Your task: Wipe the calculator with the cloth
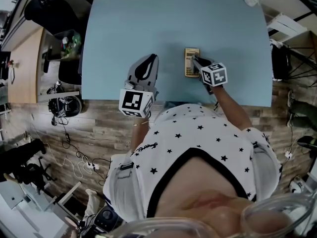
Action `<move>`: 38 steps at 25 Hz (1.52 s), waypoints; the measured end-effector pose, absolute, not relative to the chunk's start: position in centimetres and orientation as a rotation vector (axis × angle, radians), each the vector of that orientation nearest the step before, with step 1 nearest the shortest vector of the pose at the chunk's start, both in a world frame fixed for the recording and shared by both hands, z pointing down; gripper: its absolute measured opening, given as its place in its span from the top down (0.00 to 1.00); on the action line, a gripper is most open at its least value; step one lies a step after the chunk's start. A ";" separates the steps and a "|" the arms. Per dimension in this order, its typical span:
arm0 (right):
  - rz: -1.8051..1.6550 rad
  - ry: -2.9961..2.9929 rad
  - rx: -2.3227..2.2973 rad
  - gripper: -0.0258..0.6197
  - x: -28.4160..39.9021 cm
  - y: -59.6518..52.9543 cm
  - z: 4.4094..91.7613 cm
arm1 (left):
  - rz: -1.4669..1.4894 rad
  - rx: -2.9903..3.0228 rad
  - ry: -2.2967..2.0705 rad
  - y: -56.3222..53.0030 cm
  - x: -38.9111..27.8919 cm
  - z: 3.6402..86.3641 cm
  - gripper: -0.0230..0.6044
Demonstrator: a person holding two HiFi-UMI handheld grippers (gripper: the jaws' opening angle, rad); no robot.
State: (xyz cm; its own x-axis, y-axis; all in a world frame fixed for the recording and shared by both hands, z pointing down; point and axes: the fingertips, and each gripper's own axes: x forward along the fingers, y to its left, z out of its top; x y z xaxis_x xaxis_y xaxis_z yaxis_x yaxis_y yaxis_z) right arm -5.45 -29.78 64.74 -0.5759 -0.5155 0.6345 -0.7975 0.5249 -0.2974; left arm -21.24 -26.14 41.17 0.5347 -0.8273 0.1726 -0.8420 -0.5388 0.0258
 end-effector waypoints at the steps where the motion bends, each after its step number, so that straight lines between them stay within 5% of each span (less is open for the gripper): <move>1: 0.799 -2.287 1.086 0.88 -5.0 -29.8 64.8 | 0.212 2.663 -1.442 -26.2 -21.0 41.2 0.90; 16: 0.849 -2.229 1.208 0.88 -0.8 -29.6 65.5 | 0.221 2.712 -1.365 -26.7 -18.6 41.2 0.90; 30: 0.790 -2.400 0.902 0.88 -9.6 -26.6 63.2 | 0.222 2.685 -1.409 -26.4 -19.5 41.3 0.90; 38: 0.786 -2.361 0.905 0.88 -9.1 -25.8 64.6 | 0.230 2.680 -1.408 -26.4 -19.7 41.4 0.90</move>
State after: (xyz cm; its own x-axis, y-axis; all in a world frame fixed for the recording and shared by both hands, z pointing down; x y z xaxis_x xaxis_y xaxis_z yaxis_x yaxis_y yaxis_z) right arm -9.05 -25.83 64.64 -0.6608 -0.4322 0.6137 -0.7139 0.6144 -0.3359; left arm -19.72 -26.45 41.45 0.5598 -0.8084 0.1821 -0.8244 -0.5656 0.0232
